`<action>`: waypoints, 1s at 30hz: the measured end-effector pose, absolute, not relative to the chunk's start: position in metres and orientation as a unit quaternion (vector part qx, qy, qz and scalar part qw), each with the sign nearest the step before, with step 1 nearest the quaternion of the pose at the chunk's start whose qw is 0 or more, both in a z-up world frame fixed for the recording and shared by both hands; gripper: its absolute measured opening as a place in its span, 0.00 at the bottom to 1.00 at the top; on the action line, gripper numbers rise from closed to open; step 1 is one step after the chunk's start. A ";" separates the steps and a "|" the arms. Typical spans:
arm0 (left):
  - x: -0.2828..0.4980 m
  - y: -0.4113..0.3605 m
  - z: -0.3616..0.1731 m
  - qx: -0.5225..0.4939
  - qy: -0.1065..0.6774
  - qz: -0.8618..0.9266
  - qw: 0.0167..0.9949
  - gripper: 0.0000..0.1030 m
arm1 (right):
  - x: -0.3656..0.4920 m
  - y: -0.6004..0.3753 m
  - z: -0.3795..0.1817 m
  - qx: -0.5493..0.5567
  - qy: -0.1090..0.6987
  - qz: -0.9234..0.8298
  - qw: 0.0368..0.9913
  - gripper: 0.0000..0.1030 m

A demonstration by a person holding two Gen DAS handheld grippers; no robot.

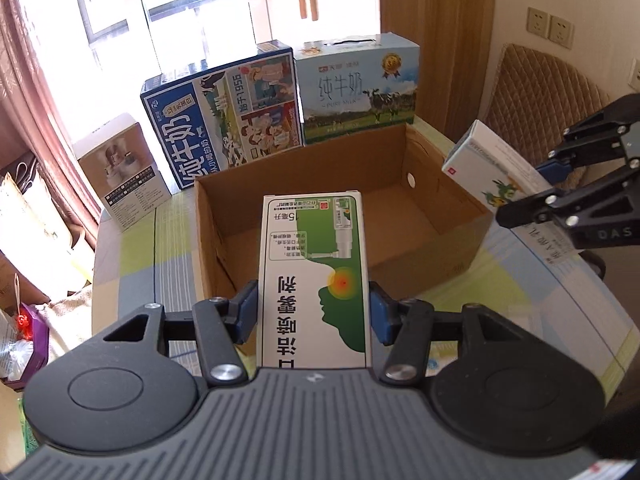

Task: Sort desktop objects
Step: 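Carry both held boxes over the cardboard box with both tools, then open both tools to drop the boxes into the cardboard box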

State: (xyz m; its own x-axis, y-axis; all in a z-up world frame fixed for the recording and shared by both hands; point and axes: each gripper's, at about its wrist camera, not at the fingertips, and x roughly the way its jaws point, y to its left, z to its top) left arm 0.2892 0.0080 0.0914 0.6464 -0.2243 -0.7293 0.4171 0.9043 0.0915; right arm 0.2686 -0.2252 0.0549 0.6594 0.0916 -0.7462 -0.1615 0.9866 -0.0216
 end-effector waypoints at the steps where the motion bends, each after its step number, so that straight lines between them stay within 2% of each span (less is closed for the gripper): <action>1: 0.296 0.007 0.090 0.123 0.381 -0.177 0.899 0.49 | 0.278 -0.230 0.054 -0.037 0.407 0.066 0.910 0.22; 16: 0.389 -0.009 0.064 0.078 0.381 -0.175 0.905 0.49 | 0.363 -0.281 0.010 0.061 0.409 0.018 0.910 0.22; 30: 0.419 -0.024 0.017 0.051 0.407 -0.177 0.895 0.49 | 0.383 -0.302 -0.038 0.119 0.435 0.006 0.893 0.22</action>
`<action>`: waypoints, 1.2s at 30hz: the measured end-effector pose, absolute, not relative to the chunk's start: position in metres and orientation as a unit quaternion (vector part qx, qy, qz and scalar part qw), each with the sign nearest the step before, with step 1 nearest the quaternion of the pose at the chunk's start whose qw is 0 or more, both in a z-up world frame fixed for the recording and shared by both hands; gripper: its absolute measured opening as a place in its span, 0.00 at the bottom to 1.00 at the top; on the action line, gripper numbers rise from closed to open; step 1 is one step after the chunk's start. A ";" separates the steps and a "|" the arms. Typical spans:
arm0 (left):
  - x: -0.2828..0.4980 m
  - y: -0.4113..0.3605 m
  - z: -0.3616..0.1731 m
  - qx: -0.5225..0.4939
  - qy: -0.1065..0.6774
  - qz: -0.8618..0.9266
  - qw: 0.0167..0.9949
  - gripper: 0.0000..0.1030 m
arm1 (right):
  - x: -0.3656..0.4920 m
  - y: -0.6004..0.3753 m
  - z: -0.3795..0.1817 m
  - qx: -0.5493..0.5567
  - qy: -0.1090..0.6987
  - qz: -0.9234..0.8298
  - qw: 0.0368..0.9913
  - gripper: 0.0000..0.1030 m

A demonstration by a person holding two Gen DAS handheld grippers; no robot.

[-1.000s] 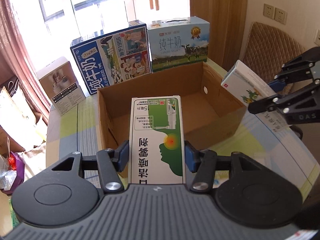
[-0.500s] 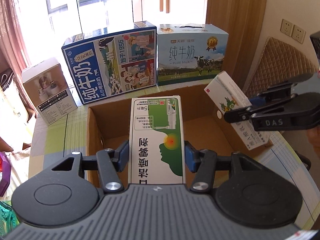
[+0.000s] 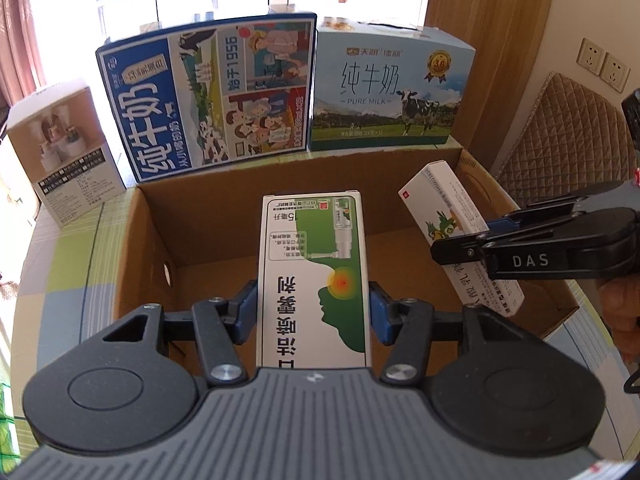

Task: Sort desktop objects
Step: 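Open both tools to drop the boxes into the cardboard box, then move both tools back toward the remaining items on the table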

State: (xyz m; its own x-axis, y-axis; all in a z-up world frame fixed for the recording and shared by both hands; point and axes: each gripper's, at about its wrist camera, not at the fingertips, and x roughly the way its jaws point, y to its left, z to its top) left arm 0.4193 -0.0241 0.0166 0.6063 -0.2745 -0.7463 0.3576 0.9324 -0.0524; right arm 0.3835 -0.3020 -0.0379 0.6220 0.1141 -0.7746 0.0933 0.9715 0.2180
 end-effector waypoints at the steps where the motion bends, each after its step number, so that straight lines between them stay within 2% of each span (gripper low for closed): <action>1: 0.420 -0.024 0.014 0.047 0.407 -0.175 0.895 0.49 | 0.384 -0.302 -0.041 0.122 0.437 0.005 0.891 0.22; 9: 0.414 -0.019 0.014 0.041 0.402 -0.168 0.899 0.51 | 0.381 -0.306 -0.044 0.155 0.425 0.008 0.892 0.23; 11: 0.407 -0.016 0.018 0.041 0.397 -0.165 0.902 0.51 | 0.378 -0.306 -0.039 0.160 0.415 0.008 0.896 0.31; 13: 0.399 -0.014 0.024 0.043 0.390 -0.165 0.905 0.51 | 0.372 -0.305 -0.030 0.160 0.398 0.007 0.903 0.51; 20: 0.359 -0.002 0.047 0.041 0.364 -0.170 0.915 0.57 | 0.331 -0.289 0.019 0.121 0.344 0.023 0.931 0.61; 22: 0.343 0.003 0.054 0.040 0.358 -0.172 0.917 0.57 | 0.311 -0.280 0.031 0.105 0.329 0.029 0.938 0.67; 24: 0.327 0.008 0.059 0.038 0.357 -0.177 0.917 0.58 | 0.290 -0.272 0.039 0.090 0.317 0.035 0.944 0.73; 28: 0.293 0.018 0.063 0.048 0.354 -0.183 0.916 0.61 | 0.242 -0.255 0.042 0.059 0.317 0.062 0.944 0.77; 33: 0.249 0.034 0.055 0.073 0.365 -0.203 0.906 0.77 | 0.191 -0.237 0.020 0.012 0.356 0.099 0.929 0.85; 36: 0.225 0.041 0.044 0.103 0.379 -0.217 0.893 0.82 | 0.167 -0.234 0.005 -0.003 0.382 0.106 0.918 0.90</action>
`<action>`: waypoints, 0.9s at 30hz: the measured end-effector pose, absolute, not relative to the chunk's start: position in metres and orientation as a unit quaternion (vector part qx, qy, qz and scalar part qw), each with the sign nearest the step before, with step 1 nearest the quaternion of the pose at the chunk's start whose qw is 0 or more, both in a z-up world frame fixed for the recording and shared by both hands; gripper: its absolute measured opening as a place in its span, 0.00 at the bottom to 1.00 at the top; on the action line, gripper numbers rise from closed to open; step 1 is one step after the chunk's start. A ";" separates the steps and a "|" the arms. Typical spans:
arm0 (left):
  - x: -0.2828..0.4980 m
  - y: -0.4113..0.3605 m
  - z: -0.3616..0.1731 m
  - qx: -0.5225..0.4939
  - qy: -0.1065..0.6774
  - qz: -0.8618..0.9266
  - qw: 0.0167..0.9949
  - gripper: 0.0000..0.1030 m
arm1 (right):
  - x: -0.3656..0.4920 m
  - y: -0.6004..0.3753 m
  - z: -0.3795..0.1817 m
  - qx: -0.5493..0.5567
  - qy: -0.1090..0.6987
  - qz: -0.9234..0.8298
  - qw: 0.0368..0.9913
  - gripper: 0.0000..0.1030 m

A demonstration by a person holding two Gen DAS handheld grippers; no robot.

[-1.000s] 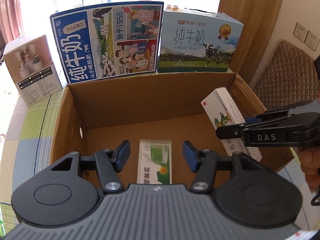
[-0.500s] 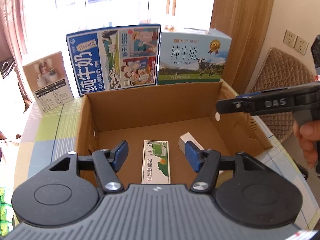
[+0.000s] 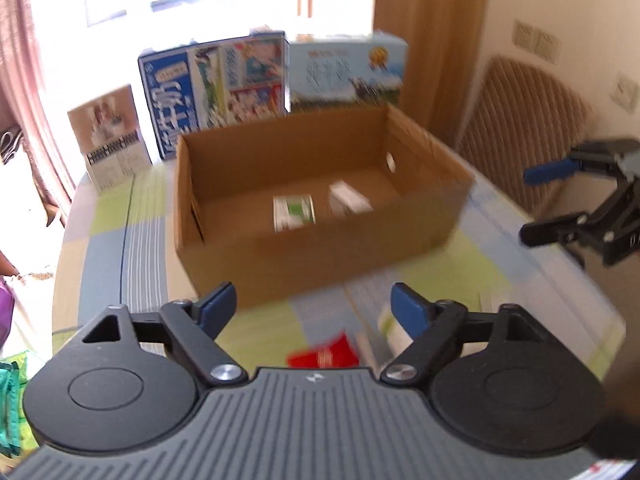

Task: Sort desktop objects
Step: 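Move both tools back toward the remaining items on the table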

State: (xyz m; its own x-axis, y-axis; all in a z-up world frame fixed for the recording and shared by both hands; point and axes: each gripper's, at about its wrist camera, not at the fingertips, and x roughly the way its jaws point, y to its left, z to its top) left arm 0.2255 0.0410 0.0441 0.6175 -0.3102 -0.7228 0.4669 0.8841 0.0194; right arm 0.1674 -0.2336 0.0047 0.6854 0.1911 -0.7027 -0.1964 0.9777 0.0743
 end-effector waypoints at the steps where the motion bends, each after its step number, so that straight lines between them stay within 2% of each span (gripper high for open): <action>1: 0.218 0.043 0.040 0.115 0.386 -0.222 0.888 0.83 | 0.161 -0.234 0.001 -0.005 0.389 0.106 0.915 0.91; 5: 0.187 0.051 0.022 0.156 0.404 -0.242 0.868 0.91 | 0.144 -0.239 -0.012 -0.009 0.411 0.100 0.906 0.95; 9: 0.163 0.055 0.005 0.193 0.409 -0.260 0.853 0.94 | 0.133 -0.242 -0.017 -0.017 0.425 0.099 0.900 0.96; 18: 0.150 0.060 -0.020 0.247 0.424 -0.302 0.817 0.94 | 0.121 -0.237 -0.023 -0.062 0.442 0.115 0.888 0.98; 27: 0.144 0.042 -0.028 0.355 0.402 -0.351 0.767 0.94 | 0.131 -0.223 -0.030 -0.104 0.455 0.141 0.873 0.98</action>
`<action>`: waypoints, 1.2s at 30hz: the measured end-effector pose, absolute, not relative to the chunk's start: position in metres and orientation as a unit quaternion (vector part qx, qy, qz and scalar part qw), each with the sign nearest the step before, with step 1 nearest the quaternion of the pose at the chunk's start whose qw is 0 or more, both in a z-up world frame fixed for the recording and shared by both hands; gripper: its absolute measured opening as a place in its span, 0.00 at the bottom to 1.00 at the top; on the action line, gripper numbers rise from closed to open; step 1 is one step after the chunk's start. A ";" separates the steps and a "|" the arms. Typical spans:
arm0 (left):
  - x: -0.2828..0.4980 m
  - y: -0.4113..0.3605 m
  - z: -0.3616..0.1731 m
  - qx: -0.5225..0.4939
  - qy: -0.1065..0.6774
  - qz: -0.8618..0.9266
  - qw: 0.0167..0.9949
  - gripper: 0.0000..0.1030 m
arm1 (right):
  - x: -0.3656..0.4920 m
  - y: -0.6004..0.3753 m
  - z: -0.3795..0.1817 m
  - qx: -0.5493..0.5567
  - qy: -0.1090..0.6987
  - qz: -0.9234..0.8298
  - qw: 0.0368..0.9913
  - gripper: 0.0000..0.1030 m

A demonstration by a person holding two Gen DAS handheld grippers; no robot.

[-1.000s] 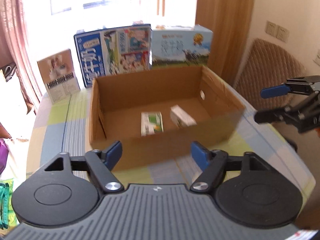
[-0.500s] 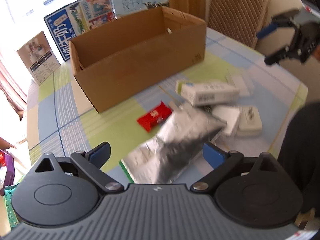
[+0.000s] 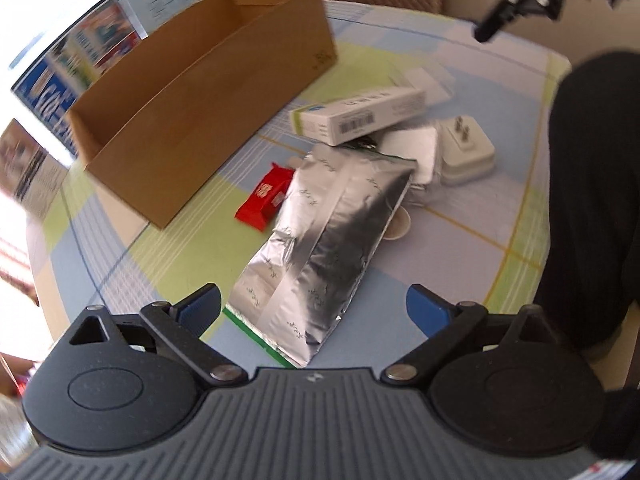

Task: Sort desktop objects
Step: 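Move both tools back toward the remaining items on the table, then grasp the silver foil bag with the left tool while the right tool grasps the Mecobalamin box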

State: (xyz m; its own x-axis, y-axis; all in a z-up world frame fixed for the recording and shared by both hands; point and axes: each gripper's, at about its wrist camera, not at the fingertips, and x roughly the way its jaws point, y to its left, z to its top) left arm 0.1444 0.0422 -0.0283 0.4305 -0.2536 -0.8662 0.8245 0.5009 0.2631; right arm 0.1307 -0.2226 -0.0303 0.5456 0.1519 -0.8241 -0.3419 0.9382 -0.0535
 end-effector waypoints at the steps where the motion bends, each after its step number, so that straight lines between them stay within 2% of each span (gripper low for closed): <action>1: 0.144 0.039 -0.030 0.370 0.398 -0.355 0.760 0.94 | 0.132 -0.221 -0.031 -0.114 0.458 0.146 0.870 0.98; 13: 0.152 0.013 -0.057 0.446 0.372 -0.402 0.708 0.93 | 0.157 -0.198 -0.051 -0.227 0.467 0.222 0.826 0.98; 18: 0.164 0.006 -0.066 0.450 0.375 -0.414 0.697 0.89 | 0.170 -0.192 -0.055 -0.239 0.473 0.243 0.812 0.98; 28: 0.179 -0.002 -0.081 0.460 0.368 -0.431 0.684 0.88 | 0.190 -0.184 -0.077 -0.263 0.488 0.276 0.785 0.98; 36: 0.189 -0.005 -0.092 0.465 0.377 -0.439 0.670 0.79 | 0.203 -0.183 -0.087 -0.271 0.494 0.283 0.776 0.98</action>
State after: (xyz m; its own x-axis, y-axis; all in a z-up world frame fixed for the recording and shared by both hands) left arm 0.1888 -0.0050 -0.0921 0.3303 -0.2375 -0.9135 0.9389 0.1816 0.2923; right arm 0.2027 -0.1834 -0.0870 0.3523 0.1717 -0.9200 -0.7066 0.6934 -0.1411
